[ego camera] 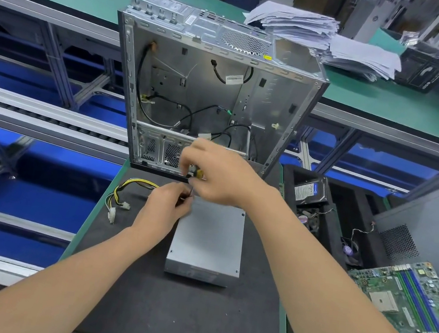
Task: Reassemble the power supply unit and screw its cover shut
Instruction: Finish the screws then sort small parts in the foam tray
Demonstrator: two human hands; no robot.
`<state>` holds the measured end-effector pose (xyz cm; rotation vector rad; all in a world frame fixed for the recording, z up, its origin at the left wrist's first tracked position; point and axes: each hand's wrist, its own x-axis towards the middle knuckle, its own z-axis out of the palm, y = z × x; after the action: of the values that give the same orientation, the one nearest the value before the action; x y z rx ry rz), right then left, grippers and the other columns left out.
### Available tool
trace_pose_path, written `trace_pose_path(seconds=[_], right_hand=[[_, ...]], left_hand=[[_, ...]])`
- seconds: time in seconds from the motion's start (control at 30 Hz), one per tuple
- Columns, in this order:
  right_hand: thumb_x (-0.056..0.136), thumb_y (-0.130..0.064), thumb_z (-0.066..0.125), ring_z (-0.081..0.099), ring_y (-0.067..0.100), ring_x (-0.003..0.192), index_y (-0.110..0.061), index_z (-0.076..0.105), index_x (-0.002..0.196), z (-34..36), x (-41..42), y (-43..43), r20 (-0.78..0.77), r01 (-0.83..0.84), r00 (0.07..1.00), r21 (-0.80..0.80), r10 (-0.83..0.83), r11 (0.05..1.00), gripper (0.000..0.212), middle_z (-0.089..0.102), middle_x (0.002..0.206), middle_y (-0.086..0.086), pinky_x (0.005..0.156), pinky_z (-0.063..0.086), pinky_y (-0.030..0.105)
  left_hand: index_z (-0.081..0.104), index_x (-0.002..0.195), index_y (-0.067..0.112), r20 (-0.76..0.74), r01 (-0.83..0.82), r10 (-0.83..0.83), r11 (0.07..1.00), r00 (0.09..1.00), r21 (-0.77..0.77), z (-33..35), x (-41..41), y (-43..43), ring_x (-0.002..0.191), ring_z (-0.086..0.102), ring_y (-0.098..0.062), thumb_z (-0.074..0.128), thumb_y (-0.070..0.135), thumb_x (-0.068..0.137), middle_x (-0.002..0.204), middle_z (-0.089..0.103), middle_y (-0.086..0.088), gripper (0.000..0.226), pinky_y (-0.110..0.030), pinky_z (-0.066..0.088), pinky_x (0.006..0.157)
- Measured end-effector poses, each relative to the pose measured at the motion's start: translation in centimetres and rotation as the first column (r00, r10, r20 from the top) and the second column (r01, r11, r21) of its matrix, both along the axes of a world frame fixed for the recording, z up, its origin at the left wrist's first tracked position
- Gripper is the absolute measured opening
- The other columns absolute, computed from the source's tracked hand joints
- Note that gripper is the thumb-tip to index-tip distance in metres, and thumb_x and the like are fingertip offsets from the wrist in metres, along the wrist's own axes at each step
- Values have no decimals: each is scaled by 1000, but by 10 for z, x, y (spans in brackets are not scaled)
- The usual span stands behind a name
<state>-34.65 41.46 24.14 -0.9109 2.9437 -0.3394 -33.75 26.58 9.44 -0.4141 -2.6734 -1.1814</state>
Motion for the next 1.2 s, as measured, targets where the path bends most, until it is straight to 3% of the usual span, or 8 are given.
trace_pose_path(seconds=[0.07, 0.17, 0.47, 0.6, 0.67, 0.73, 1.03, 1.2], right_hand=[[86, -4, 61, 56, 16, 94, -24, 65, 96, 4, 3, -1, 90, -158, 984, 41, 154, 987, 23, 60, 100, -9, 77, 51, 41], [86, -2, 66, 58, 17, 88, -19, 65, 96, 1, 0, -1, 108, -98, 989, -33, 101, 995, 20, 66, 93, -8, 77, 52, 41], [101, -48, 58, 59, 34, 89, -19, 54, 91, -27, -10, -10, -58, 568, 817, -90, -574, 818, 31, 62, 88, 7, 67, 40, 37], [100, -43, 60, 60, 28, 91, -21, 57, 93, -13, -6, -5, -28, 335, 941, -89, -338, 938, 24, 62, 97, 2, 71, 49, 40], [96, -21, 64, 58, 20, 96, -24, 61, 99, -1, -4, 2, 49, 67, 997, -76, -64, 995, 5, 58, 105, -5, 80, 52, 42], [91, -2, 64, 57, 15, 93, -21, 64, 102, 1, -3, 4, 98, -73, 992, -77, 80, 994, 22, 62, 102, -7, 81, 50, 36], [91, -26, 74, 56, 23, 95, -21, 57, 98, -16, -4, -12, 140, 463, 886, -308, -442, 831, 20, 62, 96, 3, 71, 49, 37], [95, -29, 71, 61, 35, 94, -13, 53, 111, -21, -5, -19, 122, 565, 822, -308, -557, 766, 29, 63, 102, 11, 76, 55, 43]], left_hand=[[60, 84, 18, 21, -16, 16, 1000, 1000, -20, 0, 0, 0, 70, 51, -18, 68, 14, 93, 77, 57, 3, 13, -30, 34, 64], [63, 88, 17, 18, -21, 21, 1000, 1000, -7, -2, 1, 0, 71, 51, -15, 68, 16, 95, 79, 58, 5, 9, -22, 33, 62], [71, 100, 5, -11, -7, 8, 999, 1000, 50, -6, -1, 1, 83, 64, -19, 73, 11, 93, 91, 72, -3, 9, -30, 49, 76], [70, 97, 8, -7, -14, 14, 999, 1000, 49, -7, -2, 0, 81, 63, -16, 73, 13, 92, 88, 71, 0, 8, -29, 46, 73], [69, 96, 11, 4, -13, 13, 998, 1000, 55, -7, -2, -1, 79, 62, -16, 73, 14, 92, 86, 69, 2, 6, -30, 46, 71], [68, 94, 14, 9, -12, 11, 998, 1000, 61, -7, -1, -1, 77, 61, -15, 72, 13, 92, 84, 67, 3, 5, -29, 45, 69], [70, 92, 6, -45, -25, 27, 999, 999, 41, -6, -1, 1, 74, 59, -15, 74, 11, 92, 82, 67, 0, 7, -26, 43, 69], [72, 98, 7, 1, -24, 24, 997, 1000, 69, -8, -1, 0, 77, 64, -15, 74, 12, 92, 87, 71, -1, 8, -31, 53, 74]])
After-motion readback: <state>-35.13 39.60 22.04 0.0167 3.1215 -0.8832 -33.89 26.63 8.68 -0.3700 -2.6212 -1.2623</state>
